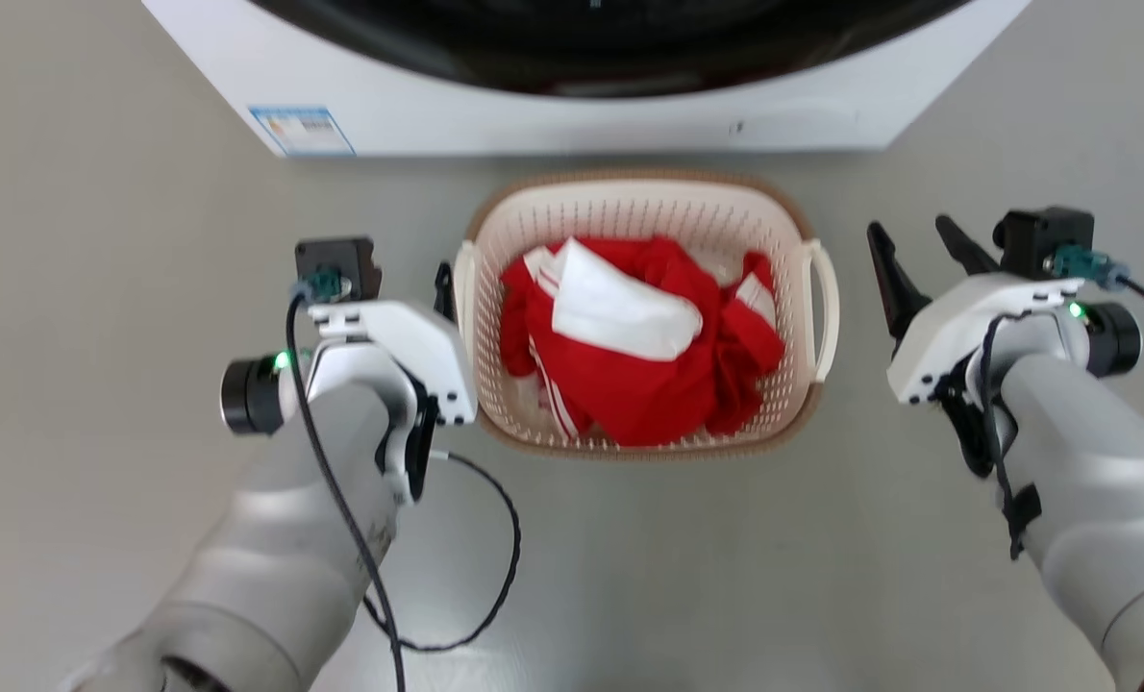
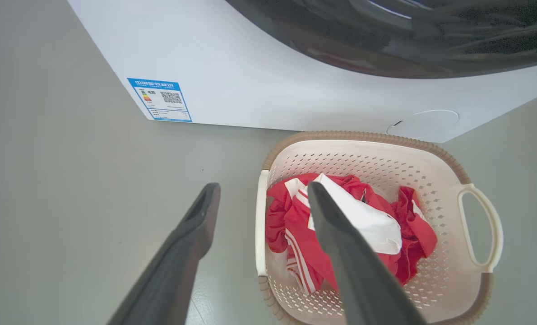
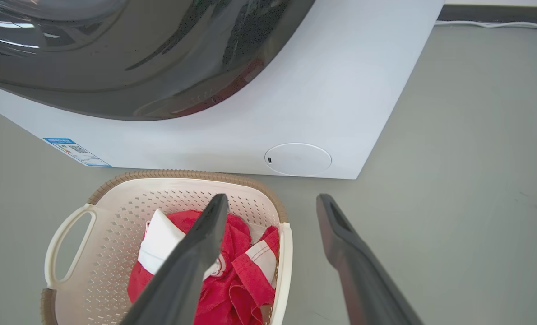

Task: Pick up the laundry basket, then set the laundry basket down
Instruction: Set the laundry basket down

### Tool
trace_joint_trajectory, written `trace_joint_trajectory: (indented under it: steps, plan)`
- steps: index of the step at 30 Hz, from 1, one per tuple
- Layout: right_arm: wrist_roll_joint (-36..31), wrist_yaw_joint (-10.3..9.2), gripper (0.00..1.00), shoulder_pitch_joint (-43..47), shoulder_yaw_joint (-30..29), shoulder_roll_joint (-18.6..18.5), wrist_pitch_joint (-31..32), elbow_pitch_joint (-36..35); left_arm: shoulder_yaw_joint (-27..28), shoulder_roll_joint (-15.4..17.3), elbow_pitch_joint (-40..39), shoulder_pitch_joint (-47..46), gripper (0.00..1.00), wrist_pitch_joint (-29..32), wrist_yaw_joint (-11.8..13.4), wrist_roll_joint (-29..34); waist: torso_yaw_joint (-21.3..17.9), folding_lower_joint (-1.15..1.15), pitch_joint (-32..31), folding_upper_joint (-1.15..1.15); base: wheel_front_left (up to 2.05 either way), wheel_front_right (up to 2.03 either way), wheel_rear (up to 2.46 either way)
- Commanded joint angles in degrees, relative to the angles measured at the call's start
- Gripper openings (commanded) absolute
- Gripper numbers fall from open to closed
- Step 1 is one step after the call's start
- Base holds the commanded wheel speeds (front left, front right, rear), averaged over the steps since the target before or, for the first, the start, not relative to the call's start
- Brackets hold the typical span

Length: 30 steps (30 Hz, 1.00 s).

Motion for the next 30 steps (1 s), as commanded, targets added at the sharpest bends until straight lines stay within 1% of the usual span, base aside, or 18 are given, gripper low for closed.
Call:
trace_joint_trajectory:
  steps: [1,8,15,17,18,21,30]
  plan:
    - [-1.27,0.35,1.00,2.92,-0.35,-0.09,-0.37,-1.14,2.24,1.45,-1.17,1.47,1.00,-0.35,-0.09,1.41,0.32,0.00,-4.90,0.00,0.00,0.00,0.00]
    - [-7.52,0.35,1.00,8.67,-6.50,0.69,-0.37,-3.32,10.67,2.66,-4.98,8.82,1.00,-0.35,-0.94,8.17,0.01,0.00,-12.55,0.00,0.00,0.00,0.00]
    - [-13.80,0.35,1.00,13.59,-12.63,1.88,-0.37,-6.39,18.91,3.48,-9.42,16.07,1.00,-0.36,-1.39,15.23,-0.29,0.00,-18.43,0.00,0.00,0.00,0.00]
    - [-15.87,0.35,1.00,15.06,-14.62,2.04,-0.37,-7.82,21.18,3.62,-10.77,17.99,1.00,-0.36,-1.56,17.17,-0.21,0.00,-19.84,0.00,0.00,0.00,0.00]
    - [-15.87,0.35,1.00,15.06,-14.62,2.04,-0.37,-7.82,21.18,3.62,-10.77,17.99,1.00,-0.36,-1.56,17.17,-0.21,0.00,-19.84,0.00,0.00,0.00,0.00]
    - [-19.09,0.35,1.00,17.56,-17.81,2.38,-0.37,-10.48,24.50,3.64,-12.96,20.80,1.00,-0.36,-1.93,20.10,0.03,0.00,-21.66,0.00,0.00,0.00,0.00]
    - [-27.36,0.35,1.00,26.20,-25.97,4.41,-0.37,-18.07,35.05,3.03,-19.91,30.14,1.00,-0.36,-4.16,28.20,0.47,0.00,-26.74,0.00,0.00,0.00,0.00]
